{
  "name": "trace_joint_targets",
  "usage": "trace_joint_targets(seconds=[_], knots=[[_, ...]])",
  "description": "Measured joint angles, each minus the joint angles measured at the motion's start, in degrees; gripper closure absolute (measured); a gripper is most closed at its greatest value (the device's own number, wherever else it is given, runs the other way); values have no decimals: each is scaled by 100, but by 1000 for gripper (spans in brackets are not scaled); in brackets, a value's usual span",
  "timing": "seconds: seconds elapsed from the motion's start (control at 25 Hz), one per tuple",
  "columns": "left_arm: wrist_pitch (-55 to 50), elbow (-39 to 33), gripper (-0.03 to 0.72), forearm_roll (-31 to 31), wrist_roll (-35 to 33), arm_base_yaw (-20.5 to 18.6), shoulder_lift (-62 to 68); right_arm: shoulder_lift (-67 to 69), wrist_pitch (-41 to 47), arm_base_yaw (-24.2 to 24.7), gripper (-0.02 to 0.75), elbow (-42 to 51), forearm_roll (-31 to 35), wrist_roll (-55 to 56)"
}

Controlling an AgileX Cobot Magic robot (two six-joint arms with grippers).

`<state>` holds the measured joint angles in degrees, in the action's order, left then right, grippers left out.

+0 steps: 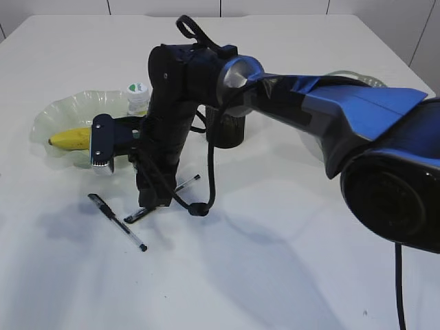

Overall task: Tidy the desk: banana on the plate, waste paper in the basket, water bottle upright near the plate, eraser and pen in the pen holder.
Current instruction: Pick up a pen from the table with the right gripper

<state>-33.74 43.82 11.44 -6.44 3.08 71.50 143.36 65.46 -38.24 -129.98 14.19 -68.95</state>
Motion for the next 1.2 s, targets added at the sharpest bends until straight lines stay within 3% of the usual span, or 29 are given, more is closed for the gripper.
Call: trace_joint_targets(seconds=[1.2], knots=[[-153, 0, 279, -87, 0, 0, -12, 330, -86, 50, 422, -9, -24, -145]])
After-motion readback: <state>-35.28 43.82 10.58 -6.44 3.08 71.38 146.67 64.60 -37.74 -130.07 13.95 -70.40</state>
